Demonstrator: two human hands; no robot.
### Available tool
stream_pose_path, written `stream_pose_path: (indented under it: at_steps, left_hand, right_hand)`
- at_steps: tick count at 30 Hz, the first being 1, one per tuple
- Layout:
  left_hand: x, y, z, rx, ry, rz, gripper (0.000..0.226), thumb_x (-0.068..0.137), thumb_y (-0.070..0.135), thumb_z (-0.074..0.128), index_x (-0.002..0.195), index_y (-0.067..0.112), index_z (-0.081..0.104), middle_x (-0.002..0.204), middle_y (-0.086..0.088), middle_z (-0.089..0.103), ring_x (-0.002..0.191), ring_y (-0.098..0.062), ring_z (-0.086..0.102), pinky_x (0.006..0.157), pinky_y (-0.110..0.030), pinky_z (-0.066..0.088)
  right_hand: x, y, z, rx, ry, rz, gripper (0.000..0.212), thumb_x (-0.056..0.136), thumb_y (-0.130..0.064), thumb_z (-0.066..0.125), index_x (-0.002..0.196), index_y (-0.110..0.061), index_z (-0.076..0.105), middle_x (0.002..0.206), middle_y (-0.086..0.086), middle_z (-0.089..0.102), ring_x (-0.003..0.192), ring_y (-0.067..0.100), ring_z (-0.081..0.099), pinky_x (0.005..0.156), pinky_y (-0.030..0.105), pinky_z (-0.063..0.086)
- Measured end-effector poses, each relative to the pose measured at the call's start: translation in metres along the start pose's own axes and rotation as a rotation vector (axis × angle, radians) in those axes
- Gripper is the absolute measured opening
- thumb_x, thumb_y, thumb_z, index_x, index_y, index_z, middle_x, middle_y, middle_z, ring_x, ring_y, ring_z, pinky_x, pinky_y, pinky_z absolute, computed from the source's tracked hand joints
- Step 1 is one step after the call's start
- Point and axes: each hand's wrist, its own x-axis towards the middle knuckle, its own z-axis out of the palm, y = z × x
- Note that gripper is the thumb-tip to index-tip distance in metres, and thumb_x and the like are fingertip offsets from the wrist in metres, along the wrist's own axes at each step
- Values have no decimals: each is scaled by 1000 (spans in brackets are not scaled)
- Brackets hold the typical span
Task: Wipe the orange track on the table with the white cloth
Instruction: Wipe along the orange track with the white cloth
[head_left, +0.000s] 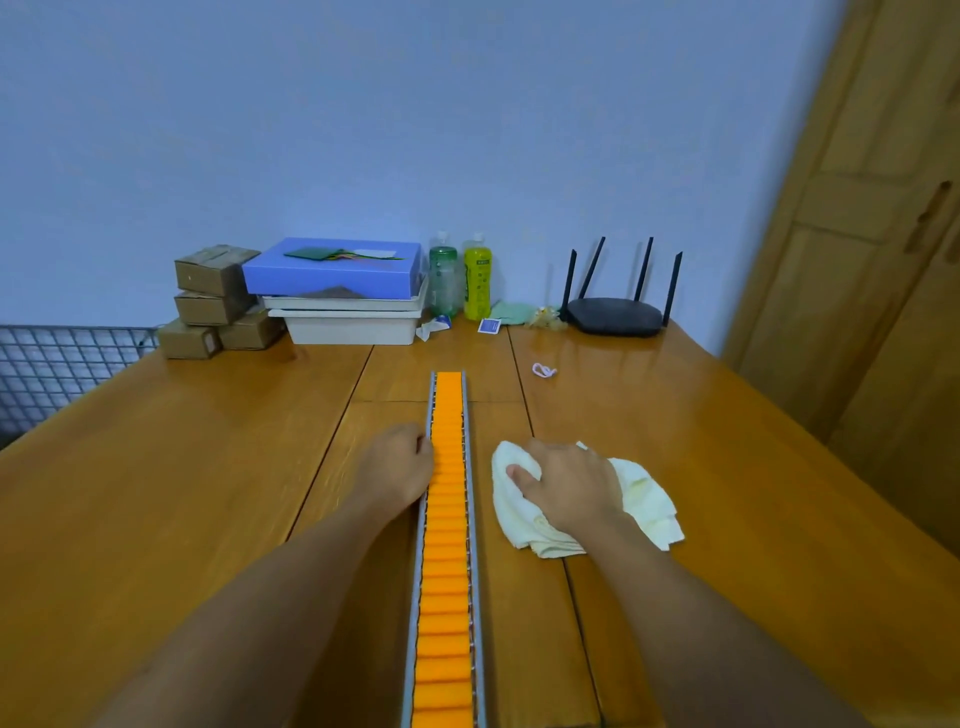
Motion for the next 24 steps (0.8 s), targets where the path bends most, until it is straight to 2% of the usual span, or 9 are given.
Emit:
stream_pose_path:
  at_steps: [2,6,10,15,17,21,24]
  left_hand:
    - [12,-3,3,-94,-11,-40,20,106,27,45,106,19,64,97,-1,66,84,-15,61,73,-35,51]
    - [28,-8,7,-220,-5,-97,26,106,32,45,125,26,61,92,7,68,80,-12,66,66,-34,51]
    - [29,-9,8,-236,5,-105,33,105,34,46,133,27,61,97,12,66,83,-5,62,73,-33,53]
    - [31,-11,10,-283,18,-122,30,105,36,47,131,33,60,86,10,69,74,-9,66,60,-28,48]
    - [33,-13,13,-290,17,-122,30,104,37,48,131,33,61,87,12,69,74,-8,67,62,-29,50]
    - [38,-17,15,-264,19,-141,35,103,40,49,135,33,62,103,13,71,82,-3,65,74,-34,57]
    - [37,-17,16,-286,22,-148,34,102,40,50,133,34,64,100,15,70,78,-2,64,68,-30,53]
  right_hand:
    - [9,2,2,4,17,37,42,101,-57,39,115,-25,62,91,1,70,81,24,64,63,33,42]
    - [29,8,9,71,53,115,40,101,-53,41,107,-20,62,84,3,67,70,25,52,61,34,36]
    - [54,15,11,173,59,171,39,101,-53,45,113,-21,65,90,6,68,81,29,59,66,35,42]
    - [94,7,-1,350,121,221,42,97,-54,52,120,-25,70,105,10,70,98,35,62,75,38,49]
    - [118,-5,-11,381,159,167,41,96,-54,54,121,-25,70,108,9,70,100,34,62,71,36,46]
    - [164,-37,-33,324,192,55,36,94,-53,56,107,-24,72,101,8,69,96,34,62,68,34,40]
    - [186,-60,-35,288,161,5,28,91,-45,59,109,-28,73,107,8,69,101,35,62,71,34,43]
